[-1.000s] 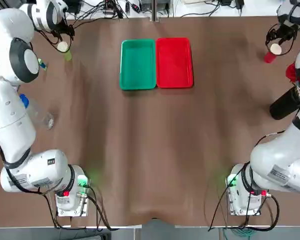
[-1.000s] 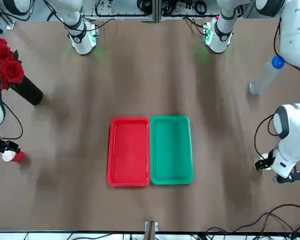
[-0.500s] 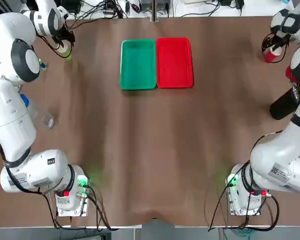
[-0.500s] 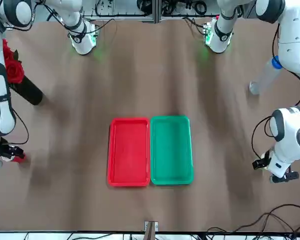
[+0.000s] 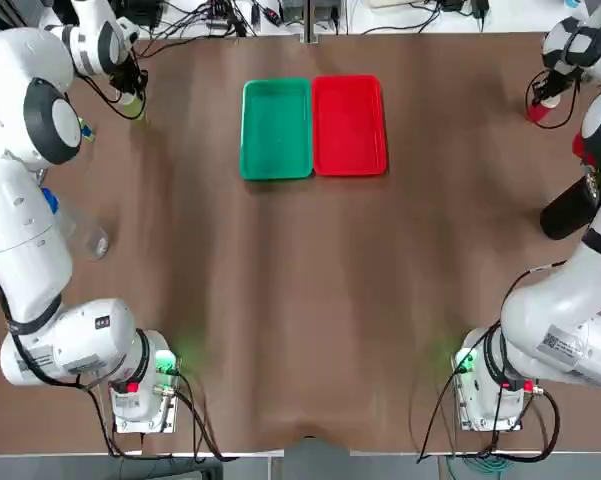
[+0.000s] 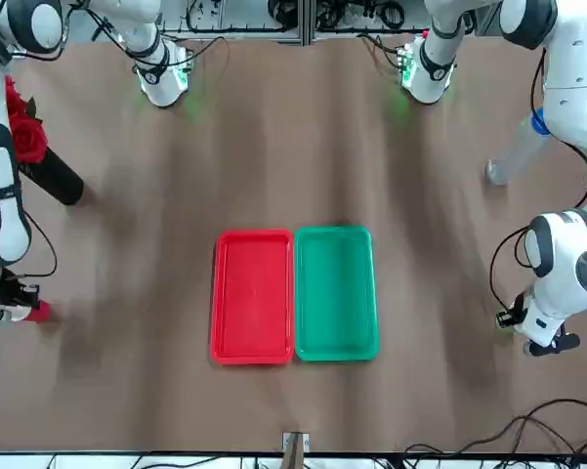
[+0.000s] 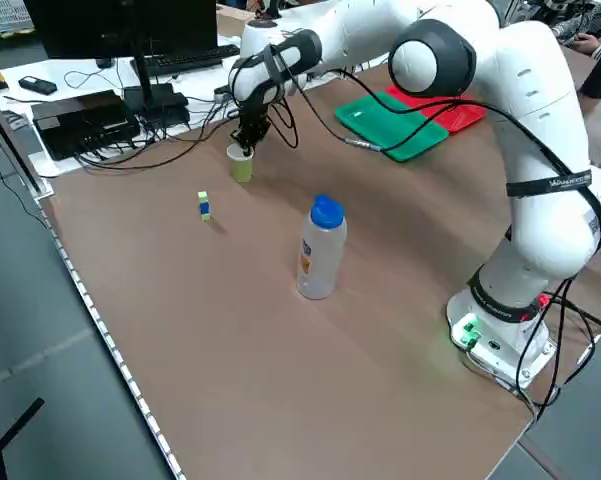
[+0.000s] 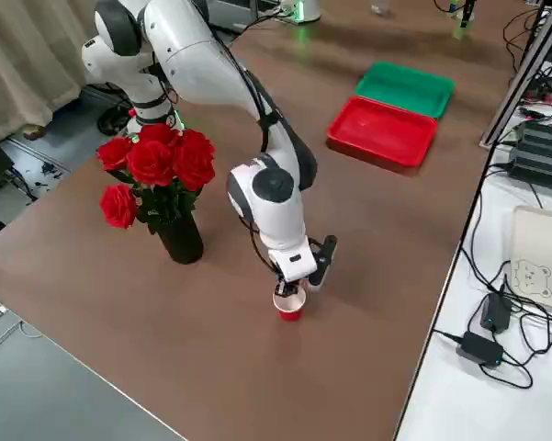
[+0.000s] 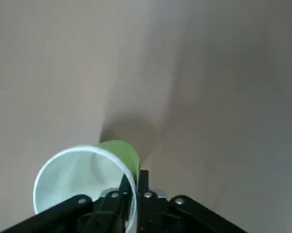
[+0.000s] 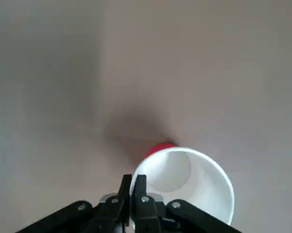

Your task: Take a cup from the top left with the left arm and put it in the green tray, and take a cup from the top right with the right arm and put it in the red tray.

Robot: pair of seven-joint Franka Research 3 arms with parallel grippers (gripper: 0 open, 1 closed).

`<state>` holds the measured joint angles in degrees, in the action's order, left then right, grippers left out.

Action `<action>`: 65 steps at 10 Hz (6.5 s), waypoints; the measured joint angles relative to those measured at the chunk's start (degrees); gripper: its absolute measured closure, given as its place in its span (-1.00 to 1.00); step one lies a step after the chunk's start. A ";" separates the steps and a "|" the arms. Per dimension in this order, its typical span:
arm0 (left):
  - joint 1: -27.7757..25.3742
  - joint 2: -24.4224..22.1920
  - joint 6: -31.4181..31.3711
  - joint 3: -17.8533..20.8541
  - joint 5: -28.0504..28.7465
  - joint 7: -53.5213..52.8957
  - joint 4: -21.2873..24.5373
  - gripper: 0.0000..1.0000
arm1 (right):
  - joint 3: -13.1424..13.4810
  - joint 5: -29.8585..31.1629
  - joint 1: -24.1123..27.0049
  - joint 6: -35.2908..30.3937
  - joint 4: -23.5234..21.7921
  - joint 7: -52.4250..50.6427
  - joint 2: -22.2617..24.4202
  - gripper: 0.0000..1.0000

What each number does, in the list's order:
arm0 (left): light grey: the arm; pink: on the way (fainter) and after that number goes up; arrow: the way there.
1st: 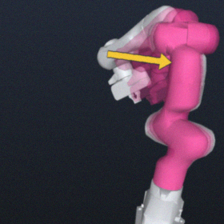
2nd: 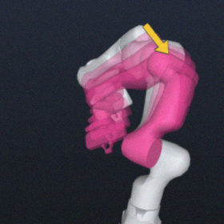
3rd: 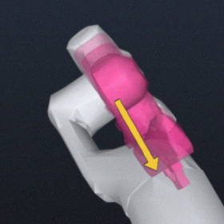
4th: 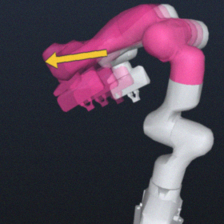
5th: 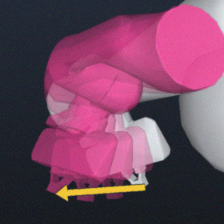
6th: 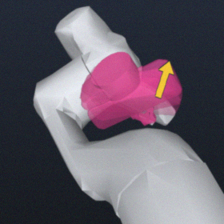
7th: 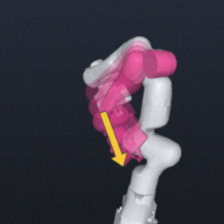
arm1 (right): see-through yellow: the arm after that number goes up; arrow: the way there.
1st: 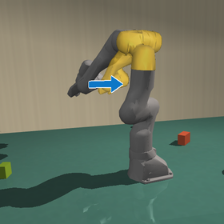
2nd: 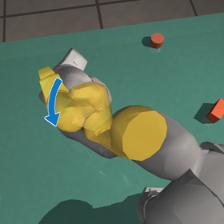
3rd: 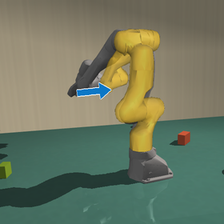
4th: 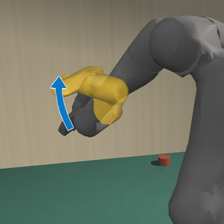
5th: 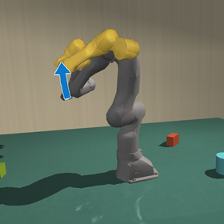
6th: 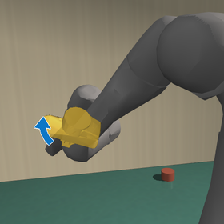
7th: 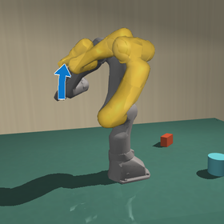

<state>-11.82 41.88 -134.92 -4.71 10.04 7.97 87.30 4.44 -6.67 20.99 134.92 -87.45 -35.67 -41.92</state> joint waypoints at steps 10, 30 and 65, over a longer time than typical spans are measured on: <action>22.66 -10.95 19.05 -1.69 -5.57 37.46 -4.88 0.96 | -1.37 -0.31 -29.65 -23.61 7.40 73.56 10.93 0.96; 39.25 -0.53 4.85 -0.13 -5.76 55.25 -11.51 -0.65 | -0.49 -0.14 -53.40 -6.41 8.20 101.90 -0.34 -0.36; 14.23 -37.44 44.75 0.20 -10.00 0.72 -2.82 -1.00 | 5.31 6.67 -27.98 -46.66 3.46 39.91 41.05 -0.39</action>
<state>2.41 4.44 -90.17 -4.51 0.04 8.69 84.48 9.75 -0.01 -6.98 88.26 -83.99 4.24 -0.87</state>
